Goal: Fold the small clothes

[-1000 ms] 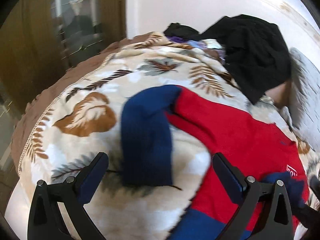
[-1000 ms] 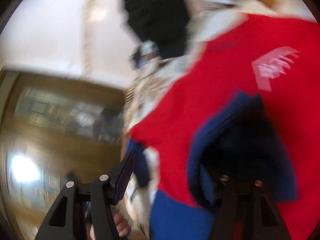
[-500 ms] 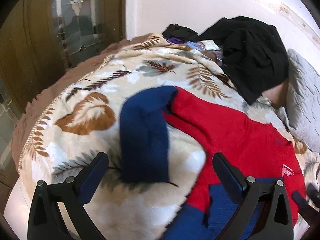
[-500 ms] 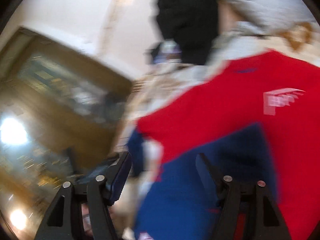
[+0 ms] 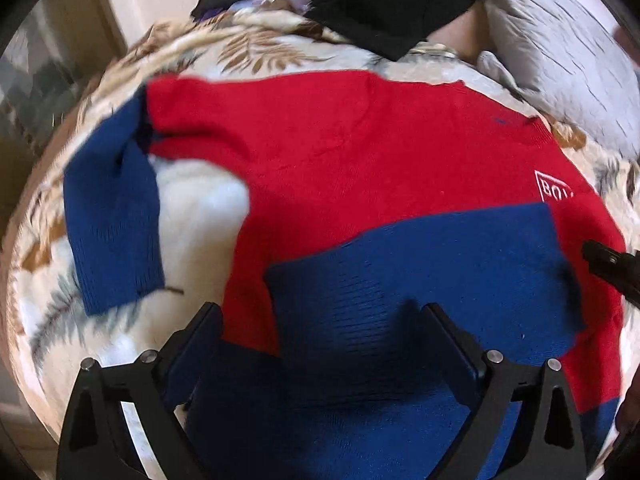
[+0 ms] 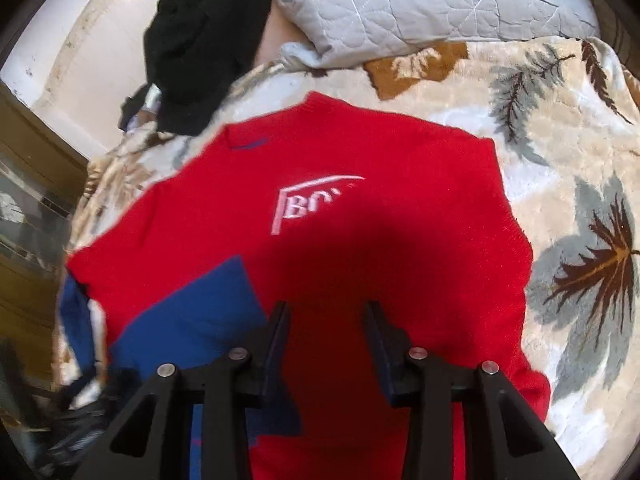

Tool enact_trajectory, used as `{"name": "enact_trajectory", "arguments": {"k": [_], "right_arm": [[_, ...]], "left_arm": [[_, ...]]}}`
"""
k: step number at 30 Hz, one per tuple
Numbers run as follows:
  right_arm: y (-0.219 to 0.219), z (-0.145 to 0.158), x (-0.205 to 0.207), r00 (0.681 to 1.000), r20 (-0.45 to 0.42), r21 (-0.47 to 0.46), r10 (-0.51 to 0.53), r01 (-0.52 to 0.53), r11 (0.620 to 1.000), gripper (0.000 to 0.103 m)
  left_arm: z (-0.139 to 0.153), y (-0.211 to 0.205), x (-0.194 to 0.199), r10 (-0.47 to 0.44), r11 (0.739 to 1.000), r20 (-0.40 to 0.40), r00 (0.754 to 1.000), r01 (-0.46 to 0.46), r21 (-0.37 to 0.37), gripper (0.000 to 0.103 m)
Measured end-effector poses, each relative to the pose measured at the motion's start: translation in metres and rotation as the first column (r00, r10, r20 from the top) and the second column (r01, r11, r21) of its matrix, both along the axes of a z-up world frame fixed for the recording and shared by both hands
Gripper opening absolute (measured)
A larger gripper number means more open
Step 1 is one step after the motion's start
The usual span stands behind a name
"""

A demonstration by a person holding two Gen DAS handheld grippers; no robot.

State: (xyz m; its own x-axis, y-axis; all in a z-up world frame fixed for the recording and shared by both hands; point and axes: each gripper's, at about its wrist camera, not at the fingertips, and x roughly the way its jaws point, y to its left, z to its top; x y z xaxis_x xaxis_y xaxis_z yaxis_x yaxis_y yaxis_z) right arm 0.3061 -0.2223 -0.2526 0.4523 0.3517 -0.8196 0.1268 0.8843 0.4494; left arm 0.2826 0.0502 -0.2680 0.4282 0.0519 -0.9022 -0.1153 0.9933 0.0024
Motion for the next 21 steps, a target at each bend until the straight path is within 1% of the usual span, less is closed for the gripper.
{"name": "enact_trajectory", "arguments": {"k": [1, 3, 4, 5, 6, 7, 8, 9, 11, 12, 13, 15, 16, 17, 18, 21], "right_arm": [[0.003, 0.004, -0.002, 1.0, 0.02, 0.018, 0.017, -0.017, 1.0, 0.044], [0.011, 0.006, -0.001, 0.998, 0.024, 0.045, 0.05, -0.051, 0.998, 0.055], [0.016, 0.002, -0.001, 0.997, 0.009, 0.081, 0.075, -0.075, 0.994, 0.064], [0.021, -0.001, -0.002, 0.996, -0.009, 0.102, 0.094, -0.092, 0.99, 0.067], [0.029, -0.009, 0.0, 0.991, -0.044, 0.121, 0.124, -0.118, 0.986, 0.067], [0.035, -0.013, 0.0, 0.989, -0.055, 0.098, 0.136, -0.13, 0.987, 0.067], [0.038, -0.011, -0.004, 0.99, -0.04, 0.072, 0.139, -0.136, 0.988, 0.067], [0.043, -0.007, -0.004, 0.988, -0.035, 0.048, 0.153, -0.151, 0.987, 0.067], [0.044, -0.001, -0.005, 0.987, -0.02, 0.088, 0.162, -0.16, 0.983, 0.068], [0.043, 0.002, -0.006, 0.987, -0.009, 0.119, 0.162, -0.159, 0.98, 0.068], [0.042, 0.003, -0.008, 0.986, -0.006, 0.12, 0.164, -0.162, 0.979, 0.068], [0.041, 0.002, -0.007, 0.986, -0.014, 0.097, 0.163, -0.161, 0.982, 0.068], [0.039, -0.003, -0.006, 0.986, -0.033, 0.093, 0.161, -0.158, 0.983, 0.068], [0.038, -0.006, -0.005, 0.986, -0.046, 0.097, 0.159, -0.154, 0.983, 0.068], [0.034, -0.009, -0.006, 0.987, -0.05, 0.112, 0.152, -0.146, 0.983, 0.067], [0.027, -0.009, -0.009, 0.987, -0.048, 0.143, 0.151, -0.142, 0.979, 0.067]], "left_arm": [[0.006, 0.004, -0.003, 0.013, 1.0, 0.017, 1.0, -0.012, -0.011, 0.099], [0.02, 0.012, -0.009, 0.024, 1.0, 0.064, 0.998, -0.023, -0.016, 0.099], [0.032, 0.02, -0.016, 0.043, 0.999, 0.108, 0.993, -0.044, 0.01, 0.099], [0.038, 0.027, -0.021, 0.059, 0.997, 0.136, 0.989, -0.064, 0.037, 0.099], [0.047, 0.038, -0.027, 0.083, 0.993, 0.17, 0.982, -0.096, 0.07, 0.099], [0.051, 0.046, -0.03, 0.099, 0.99, 0.185, 0.978, -0.115, 0.082, 0.099], [0.055, 0.063, -0.034, 0.142, 0.983, 0.196, 0.97, -0.161, 0.085, 0.099], [0.055, 0.074, -0.036, 0.167, 0.98, 0.198, 0.966, -0.185, 0.078, 0.099], [0.055, 0.111, -0.04, 0.253, 0.962, 0.204, 0.946, -0.268, 0.048, 0.099], [0.051, 0.124, -0.04, 0.285, 0.953, 0.192, 0.939, -0.299, 0.049, 0.099], [0.048, 0.131, -0.04, 0.304, 0.947, 0.182, 0.935, -0.317, 0.05, 0.099], [0.038, 0.154, -0.037, 0.361, 0.927, 0.164, 0.918, -0.373, 0.046, 0.099], [0.035, 0.163, -0.039, 0.384, 0.917, 0.164, 0.909, -0.396, 0.043, 0.099], [0.033, 0.172, -0.038, 0.396, 0.913, 0.166, 0.903, -0.407, 0.036, 0.099], [0.031, 0.176, -0.032, 0.394, 0.915, 0.167, 0.904, -0.403, 0.027, 0.099], [0.02, 0.188, -0.02, 0.364, 0.931, 0.155, 0.918, -0.364, -0.03, 0.099]]}}
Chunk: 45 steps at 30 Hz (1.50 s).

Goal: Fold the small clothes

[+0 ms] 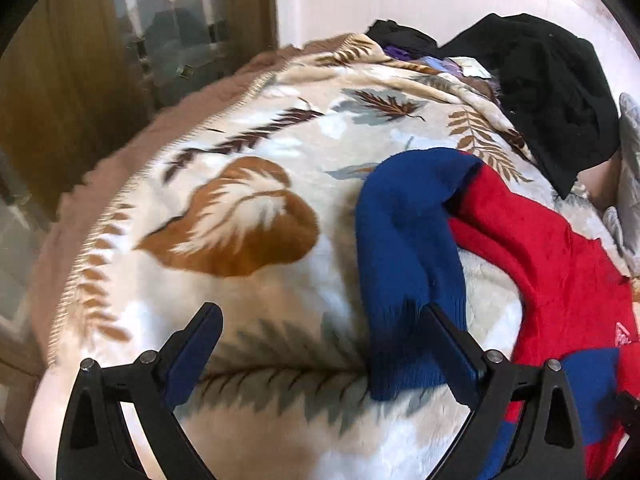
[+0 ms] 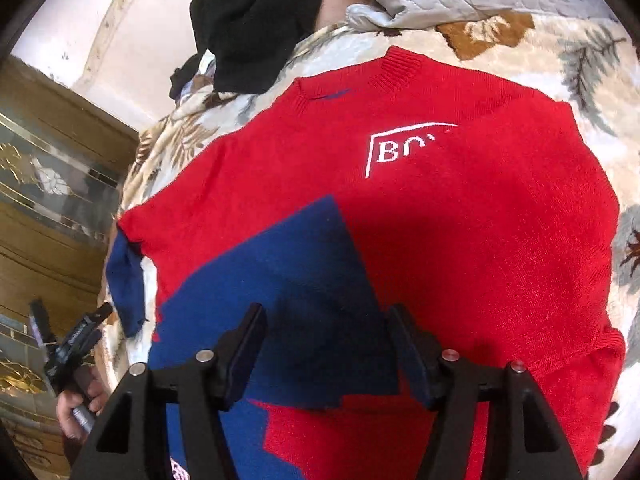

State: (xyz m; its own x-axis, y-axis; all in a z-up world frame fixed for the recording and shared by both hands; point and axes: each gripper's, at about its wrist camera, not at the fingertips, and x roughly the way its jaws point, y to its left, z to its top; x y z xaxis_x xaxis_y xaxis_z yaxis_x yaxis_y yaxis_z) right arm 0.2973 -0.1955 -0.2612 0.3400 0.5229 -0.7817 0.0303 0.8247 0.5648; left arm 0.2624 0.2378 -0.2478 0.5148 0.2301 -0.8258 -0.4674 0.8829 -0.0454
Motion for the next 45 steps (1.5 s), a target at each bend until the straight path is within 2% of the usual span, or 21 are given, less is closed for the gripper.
{"name": "enact_trajectory", "arguments": {"k": [3, 5, 7, 8, 9, 11, 15, 16, 20, 25, 28, 29, 30, 32, 33, 35, 36, 40, 41, 43, 45], "right_arm": [[0.0, -0.001, 0.0, 1.0, 0.003, -0.003, 0.004, -0.004, 1.0, 0.067], [0.003, -0.001, -0.001, 1.0, 0.012, -0.018, 0.013, -0.013, 1.0, 0.067], [0.006, 0.0, -0.001, 1.0, 0.018, -0.029, 0.021, -0.021, 0.999, 0.067], [0.006, 0.0, -0.001, 1.0, 0.019, -0.03, 0.023, -0.023, 0.999, 0.067], [0.006, 0.0, 0.0, 1.0, 0.019, -0.026, 0.022, -0.022, 0.999, 0.067], [0.003, 0.0, 0.0, 1.0, 0.016, -0.008, 0.014, -0.014, 1.0, 0.067], [-0.001, 0.003, 0.0, 1.0, 0.025, 0.013, 0.001, -0.001, 1.0, 0.067], [-0.001, 0.006, -0.001, 0.999, 0.038, 0.011, 0.004, -0.005, 1.0, 0.067], [-0.001, 0.017, -0.007, 0.994, 0.104, 0.003, 0.022, -0.022, 1.0, 0.067], [-0.02, 0.031, -0.014, 0.984, 0.18, 0.032, -0.013, 0.007, 0.999, 0.067], [-0.037, 0.035, -0.016, 0.978, 0.2, 0.056, -0.057, 0.046, 0.997, 0.067], [-0.041, 0.036, -0.017, 0.977, 0.203, 0.06, -0.065, 0.054, 0.997, 0.067], [-0.047, 0.037, -0.018, 0.975, 0.209, 0.069, -0.079, 0.066, 0.995, 0.067], [-0.061, 0.037, -0.019, 0.973, 0.208, 0.083, -0.104, 0.088, 0.993, 0.067], [-0.065, 0.036, -0.018, 0.973, 0.199, 0.087, -0.116, 0.1, 0.991, 0.067], [-0.077, 0.034, -0.018, 0.975, 0.182, 0.11, -0.131, 0.112, 0.988, 0.067], [-0.081, 0.034, -0.018, 0.975, 0.179, 0.117, -0.135, 0.115, 0.986, 0.068], [-0.088, 0.04, -0.019, 0.971, 0.199, 0.164, -0.131, 0.099, 0.981, 0.075], [-0.085, 0.042, -0.019, 0.971, 0.208, 0.165, -0.116, 0.082, 0.983, 0.078], [-0.077, 0.041, -0.019, 0.978, 0.195, 0.148, -0.076, 0.048, 0.988, 0.082], [-0.064, 0.031, -0.018, 0.989, 0.145, 0.147, -0.022, 0.001, 0.989, 0.082]], "left_arm": [[-0.012, 0.003, 0.016, -0.047, 0.996, 0.009, 0.999, 0.048, -0.077, 0.093], [-0.018, 0.001, 0.022, -0.069, 0.99, 0.025, 0.997, 0.072, -0.118, 0.054], [-0.023, -0.001, 0.027, -0.081, 0.99, 0.012, 0.997, 0.082, -0.116, 0.037], [-0.023, -0.004, 0.027, -0.083, 0.992, 0.017, 0.996, 0.084, -0.096, 0.017], [-0.022, -0.004, 0.029, -0.094, 0.989, 0.034, 0.995, 0.097, -0.109, 0.003], [-0.011, -0.008, 0.025, -0.113, 0.969, 0.121, 0.986, 0.136, -0.204, 0.005], [0.024, -0.037, 0.018, -0.205, 0.95, 0.215, 0.955, 0.248, -0.192, 0.005], [0.036, -0.052, 0.016, -0.257, 0.93, 0.248, 0.934, 0.309, -0.199, 0.005], [0.061, -0.097, 0.016, -0.383, 0.843, 0.339, 0.859, 0.476, -0.252, 0.005], [0.078, -0.165, 0.02, -0.518, 0.729, 0.376, 0.768, 0.627, -0.274, 0.005], [0.086, -0.212, 0.016, -0.617, 0.652, 0.379, 0.69, 0.717, -0.246, 0.005], [0.09, -0.237, 0.013, -0.669, 0.607, 0.374, 0.642, 0.762, -0.224, 0.005], [0.091, -0.252, 0.012, -0.702, 0.576, 0.366, 0.611, 0.789, -0.213, 0.005], [0.09, -0.273, 0.009, -0.749, 0.537, 0.334, 0.572, 0.82, -0.2, 0.015], [0.089, -0.273, 0.013, -0.754, 0.538, 0.324, 0.572, 0.82, -0.194, 0.021], [0.094, -0.259, 0.015, -0.716, 0.592, 0.327, 0.617, 0.785, -0.184, 0.059], [0.097, -0.246, 0.016, -0.681, 0.619, 0.347, 0.644, 0.76, -0.196, 0.066], [0.101, -0.185, 0.022, -0.538, 0.7, 0.415, 0.733, 0.663, -0.265, 0.068], [0.096, -0.165, 0.024, -0.484, 0.75, 0.399, 0.779, 0.604, -0.269, 0.069], [0.083, -0.142, 0.029, -0.409, 0.803, 0.36, 0.839, 0.518, -0.296, 0.069], [0.067, -0.125, 0.035, -0.351, 0.825, 0.314, 0.882, 0.45, -0.343, 0.068]]}}
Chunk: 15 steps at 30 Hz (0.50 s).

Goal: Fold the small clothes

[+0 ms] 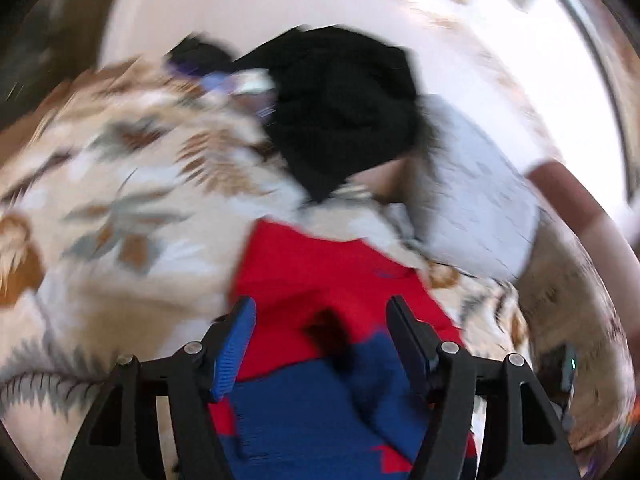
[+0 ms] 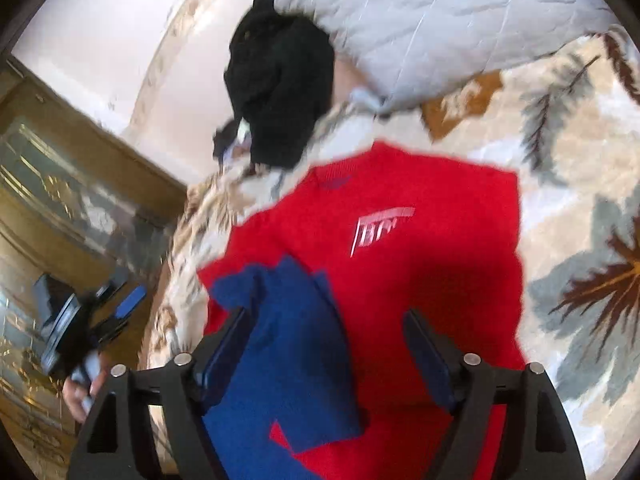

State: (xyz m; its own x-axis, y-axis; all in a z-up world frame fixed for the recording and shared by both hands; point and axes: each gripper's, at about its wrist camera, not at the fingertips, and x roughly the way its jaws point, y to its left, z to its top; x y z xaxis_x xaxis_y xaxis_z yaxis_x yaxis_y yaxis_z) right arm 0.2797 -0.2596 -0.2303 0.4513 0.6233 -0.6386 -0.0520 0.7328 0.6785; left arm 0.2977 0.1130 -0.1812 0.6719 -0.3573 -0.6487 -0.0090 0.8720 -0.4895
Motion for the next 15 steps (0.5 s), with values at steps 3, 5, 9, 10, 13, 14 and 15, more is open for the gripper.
{"name": "enact_trajectory", "arguments": {"k": [3, 5, 9, 10, 13, 14, 15], "right_arm": [[0.022, -0.021, 0.003, 0.994, -0.092, -0.044, 0.064, -0.068, 0.997, 0.082], [0.039, -0.03, 0.002, 0.986, -0.124, -0.082, 0.107, -0.117, 0.99, 0.083], [0.078, -0.019, -0.013, 0.979, -0.052, -0.252, 0.197, -0.204, 0.946, 0.08], [0.088, -0.017, -0.017, 0.976, -0.033, -0.309, 0.216, -0.215, 0.927, 0.069], [0.102, -0.008, -0.024, 0.962, 0.007, -0.312, 0.273, -0.258, 0.914, 0.013], [0.103, -0.002, -0.027, 0.961, 0.033, -0.288, 0.273, -0.253, 0.924, 0.013], [0.102, 0.004, -0.029, 0.961, 0.06, -0.283, 0.27, -0.243, 0.928, 0.012]], "left_arm": [[-0.019, 0.016, 0.007, 0.068, 0.997, -0.073, 0.995, -0.07, -0.022, 0.068], [-0.021, 0.023, 0.005, 0.088, 0.996, -0.082, 0.993, -0.09, -0.013, 0.068], [-0.022, 0.02, 0.004, 0.086, 0.996, -0.063, 0.994, -0.086, 0.008, 0.068], [-0.022, 0.018, 0.004, 0.087, 0.996, -0.063, 0.994, -0.085, 0.022, 0.068], [-0.025, 0.015, 0.008, 0.085, 0.996, -0.073, 0.994, -0.082, 0.036, 0.068], [-0.026, 0.014, 0.009, 0.083, 0.996, -0.075, 0.994, -0.08, 0.037, 0.068], [-0.026, 0.013, 0.009, 0.082, 0.996, -0.075, 0.994, -0.079, 0.038, 0.068]]}}
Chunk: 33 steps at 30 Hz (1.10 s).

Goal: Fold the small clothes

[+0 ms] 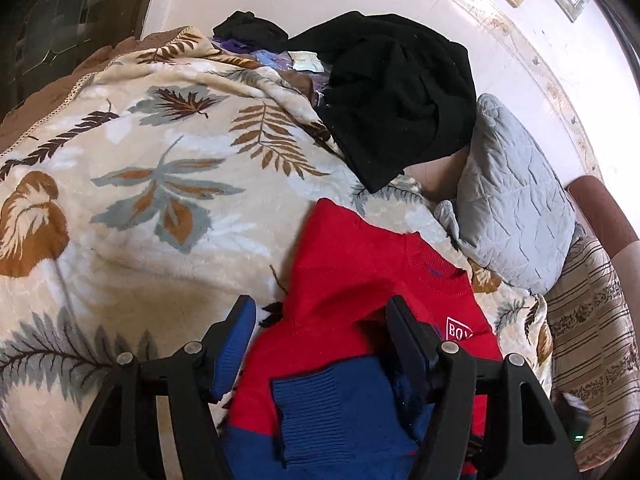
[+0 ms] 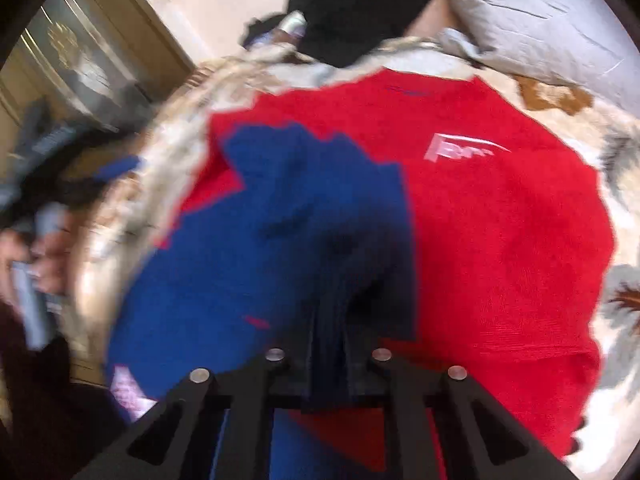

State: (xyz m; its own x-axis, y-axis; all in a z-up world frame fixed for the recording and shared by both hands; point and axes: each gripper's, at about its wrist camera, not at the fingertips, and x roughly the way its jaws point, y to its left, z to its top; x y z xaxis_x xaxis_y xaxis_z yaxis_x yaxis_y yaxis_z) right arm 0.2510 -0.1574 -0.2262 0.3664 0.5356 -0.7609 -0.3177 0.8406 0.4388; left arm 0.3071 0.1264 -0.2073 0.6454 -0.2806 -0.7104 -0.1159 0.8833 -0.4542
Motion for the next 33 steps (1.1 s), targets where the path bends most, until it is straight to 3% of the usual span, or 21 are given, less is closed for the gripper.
{"name": "enact_trajectory", "arguments": {"k": [5, 9, 12, 14, 16, 18, 19, 20, 21, 22, 24, 27, 31, 33], "right_arm": [[-0.026, 0.035, -0.002, 0.981, 0.147, 0.058, -0.124, 0.117, 0.991, 0.012], [-0.067, 0.044, 0.012, 0.935, 0.186, 0.099, -0.301, 0.287, 0.953, 0.012], [-0.101, 0.033, 0.026, 0.896, 0.146, 0.118, -0.419, 0.405, 0.907, 0.012], [-0.119, 0.021, 0.036, 0.889, 0.086, 0.141, -0.45, 0.436, 0.889, 0.012], [-0.134, -0.001, 0.047, 0.91, -0.098, 0.26, -0.403, 0.414, 0.872, 0.016], [-0.141, -0.013, 0.05, 0.91, -0.213, 0.323, -0.357, 0.41, 0.853, 0.018], [-0.145, -0.017, 0.049, 0.903, -0.253, 0.329, -0.347, 0.417, 0.847, 0.032], [-0.146, -0.019, 0.048, 0.898, -0.275, 0.331, -0.343, 0.423, 0.843, 0.06], [-0.15, -0.024, 0.045, 0.885, -0.313, 0.344, -0.344, 0.443, 0.828, 0.076], [-0.156, -0.027, 0.039, 0.868, -0.347, 0.365, -0.356, 0.474, 0.801, 0.085], [-0.158, -0.029, 0.032, 0.871, -0.355, 0.4, -0.34, 0.471, 0.786, 0.085], [-0.152, -0.028, 0.021, 0.893, -0.326, 0.416, -0.31, 0.43, 0.802, 0.084], [-0.135, -0.039, 0.021, 0.898, -0.298, 0.374, -0.324, 0.422, 0.826, 0.074], [-0.128, -0.05, 0.022, 0.902, -0.298, 0.353, -0.311, 0.407, 0.842, 0.068]], "left_arm": [[-0.002, -0.002, -0.001, -0.007, 1.0, 0.0, 1.0, 0.007, 0.02, 0.068], [-0.007, 0.0, 0.001, -0.006, 1.0, -0.014, 1.0, 0.006, 0.026, 0.068], [-0.012, -0.001, 0.003, -0.01, 0.999, -0.029, 1.0, 0.012, 0.046, 0.068], [-0.017, -0.008, 0.006, -0.021, 0.996, -0.045, 0.999, 0.025, 0.09, 0.068], [-0.02, -0.015, 0.009, -0.026, 0.988, -0.049, 0.998, 0.033, 0.148, 0.068], [-0.023, -0.021, 0.011, -0.035, 0.985, -0.041, 0.999, 0.041, 0.166, 0.068], [-0.023, -0.023, 0.013, -0.039, 0.985, -0.032, 0.999, 0.044, 0.168, 0.068], [-0.023, -0.025, 0.014, -0.041, 0.984, -0.021, 0.999, 0.044, 0.175, 0.068], [-0.023, -0.028, 0.015, -0.042, 0.982, -0.007, 0.999, 0.042, 0.186, 0.068], [-0.022, -0.03, 0.016, -0.043, 0.98, 0.005, 0.999, 0.041, 0.193, 0.068], [-0.021, -0.037, 0.019, -0.058, 0.977, 0.05, 0.997, 0.047, 0.206, 0.068], [-0.026, -0.047, 0.024, -0.083, 0.977, 0.05, 0.995, 0.071, 0.202, 0.068], [-0.043, -0.063, 0.033, -0.135, 0.97, -0.008, 0.991, 0.134, 0.202, 0.068], [-0.055, -0.073, 0.035, -0.176, 0.947, -0.075, 0.981, 0.19, 0.261, 0.068]]}}
